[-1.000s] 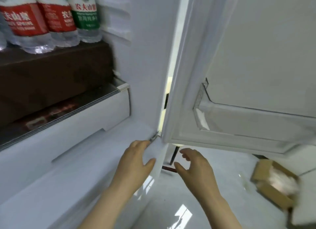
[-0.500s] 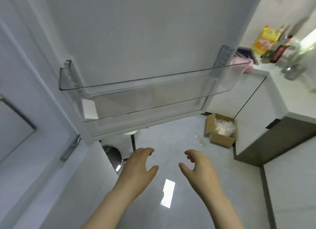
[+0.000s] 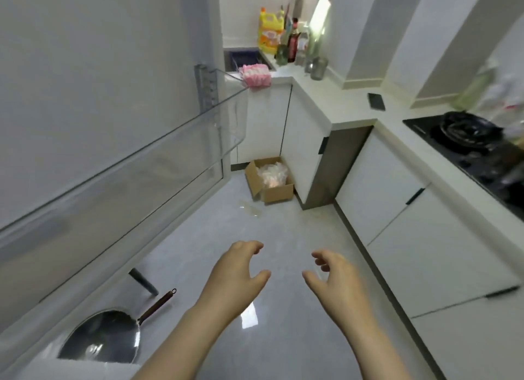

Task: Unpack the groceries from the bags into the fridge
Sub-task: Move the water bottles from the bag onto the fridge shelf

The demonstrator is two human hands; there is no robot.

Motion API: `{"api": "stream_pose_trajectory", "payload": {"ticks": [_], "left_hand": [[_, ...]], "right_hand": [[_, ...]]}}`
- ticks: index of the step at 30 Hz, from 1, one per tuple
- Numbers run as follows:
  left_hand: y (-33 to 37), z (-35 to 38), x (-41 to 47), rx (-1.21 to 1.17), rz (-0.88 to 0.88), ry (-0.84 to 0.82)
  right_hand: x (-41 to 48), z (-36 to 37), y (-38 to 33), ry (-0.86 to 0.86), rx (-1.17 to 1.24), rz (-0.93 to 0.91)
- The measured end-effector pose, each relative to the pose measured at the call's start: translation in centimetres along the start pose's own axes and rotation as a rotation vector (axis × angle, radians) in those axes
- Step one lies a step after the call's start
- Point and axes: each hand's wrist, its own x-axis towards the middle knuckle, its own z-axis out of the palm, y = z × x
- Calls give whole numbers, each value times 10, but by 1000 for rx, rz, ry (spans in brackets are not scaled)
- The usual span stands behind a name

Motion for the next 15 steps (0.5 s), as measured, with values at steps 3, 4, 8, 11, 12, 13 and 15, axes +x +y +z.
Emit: {"api": "stream_pose_trajectory", "payload": {"ticks": [3,4,8,11,12,13,15], "left_hand": [[10,0,15,15,119,-84],[13,2,18,18,154,-111],[34,21,24,29,276,-215],[59,42,21,40,368,-302],[68,49,21,39,398,-329],[78,56,21,39,427,-352],[98,70,21,38,483,-387]], "right_hand": [[-18,-5,8,96,51,126],[-25,-6,10,129,60,163],[-56,-16,24,234,70,300],[-79,-32,43,319,89,401],[-85,-39,50,349,101,429],[-91,-45,58,379,112,453],[-100,-58,75,441,134,494]]}}
